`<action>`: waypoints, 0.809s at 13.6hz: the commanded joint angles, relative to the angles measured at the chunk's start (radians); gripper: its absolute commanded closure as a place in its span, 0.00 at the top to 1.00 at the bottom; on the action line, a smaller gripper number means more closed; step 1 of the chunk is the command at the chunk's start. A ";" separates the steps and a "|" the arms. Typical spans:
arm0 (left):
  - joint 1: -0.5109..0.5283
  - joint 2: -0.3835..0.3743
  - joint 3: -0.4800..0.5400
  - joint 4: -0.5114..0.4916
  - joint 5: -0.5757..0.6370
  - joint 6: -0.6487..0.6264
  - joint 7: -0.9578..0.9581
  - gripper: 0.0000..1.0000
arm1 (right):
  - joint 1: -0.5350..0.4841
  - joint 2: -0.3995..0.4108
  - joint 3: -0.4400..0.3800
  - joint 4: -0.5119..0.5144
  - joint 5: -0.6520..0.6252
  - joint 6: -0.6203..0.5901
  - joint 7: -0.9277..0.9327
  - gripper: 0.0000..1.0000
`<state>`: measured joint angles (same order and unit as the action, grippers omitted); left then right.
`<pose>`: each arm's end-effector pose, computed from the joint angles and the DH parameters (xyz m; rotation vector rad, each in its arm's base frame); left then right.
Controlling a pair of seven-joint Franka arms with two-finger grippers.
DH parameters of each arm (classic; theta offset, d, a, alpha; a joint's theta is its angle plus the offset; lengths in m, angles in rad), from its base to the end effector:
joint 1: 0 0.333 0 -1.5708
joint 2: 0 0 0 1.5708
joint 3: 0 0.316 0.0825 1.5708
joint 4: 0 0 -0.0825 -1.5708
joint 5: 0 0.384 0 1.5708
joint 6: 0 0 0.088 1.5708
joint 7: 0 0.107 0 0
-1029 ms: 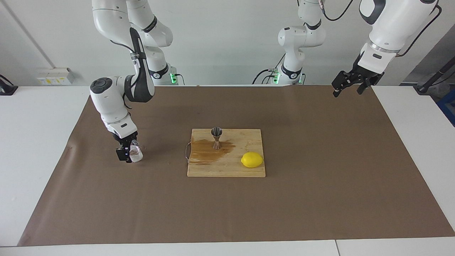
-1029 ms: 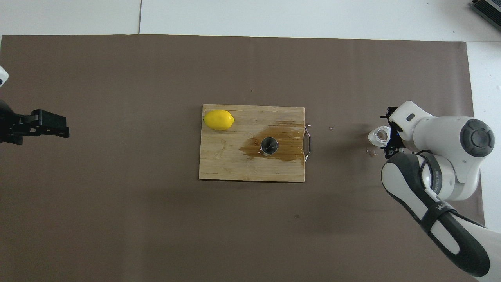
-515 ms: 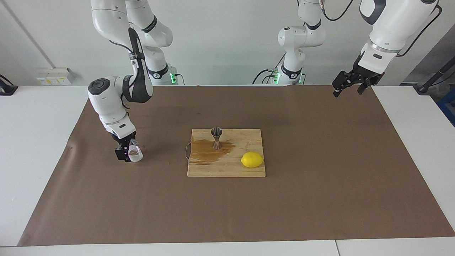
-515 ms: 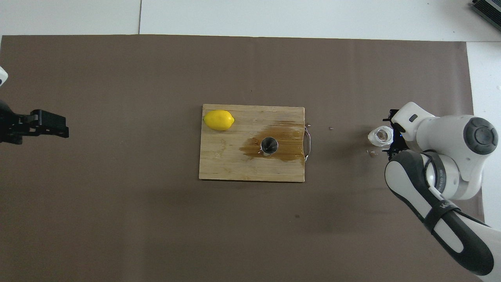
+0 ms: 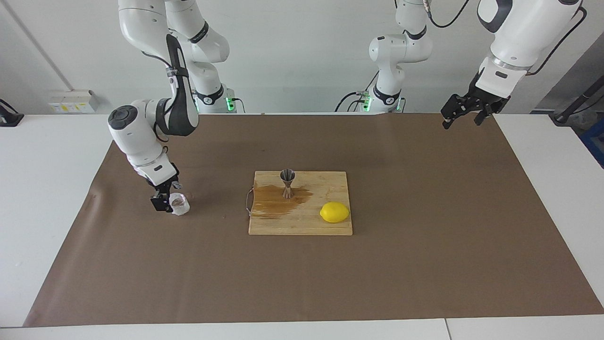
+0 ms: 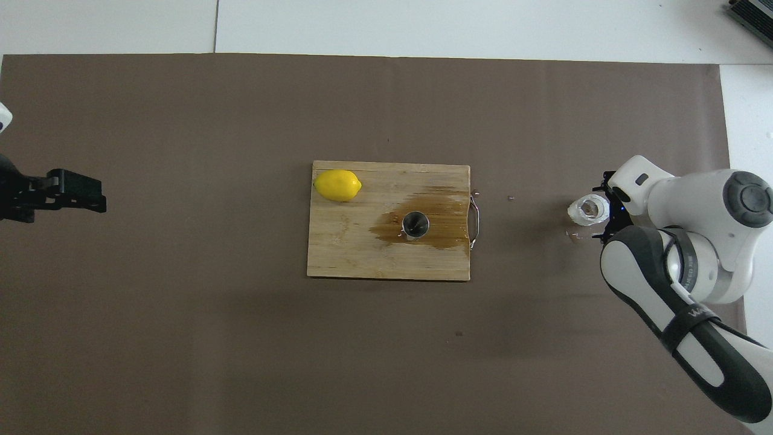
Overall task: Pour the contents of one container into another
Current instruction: 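Close the right gripper on the white cup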
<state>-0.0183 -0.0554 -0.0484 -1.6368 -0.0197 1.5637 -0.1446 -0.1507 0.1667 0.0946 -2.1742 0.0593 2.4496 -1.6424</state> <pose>0.5345 -0.0386 0.6229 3.1240 0.1220 -0.0304 0.5650 -0.0323 0.3264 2.2189 2.1528 0.1765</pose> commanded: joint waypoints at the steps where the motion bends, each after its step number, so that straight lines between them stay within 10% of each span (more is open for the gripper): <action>1: 0.012 -0.009 -0.005 -0.011 -0.009 0.001 -0.001 1.00 | -0.009 0.004 0.004 0.013 0.022 -0.021 -0.037 1.00; 11: 0.012 -0.008 -0.007 -0.011 -0.009 0.001 -0.001 1.00 | 0.000 0.022 0.004 0.034 0.027 -0.021 -0.025 0.98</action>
<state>-0.0183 -0.0554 -0.0484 -1.6369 -0.0197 1.5637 -0.1446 -0.1494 0.1701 0.0954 -2.1697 0.0607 2.4468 -1.6436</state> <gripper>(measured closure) 0.000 0.018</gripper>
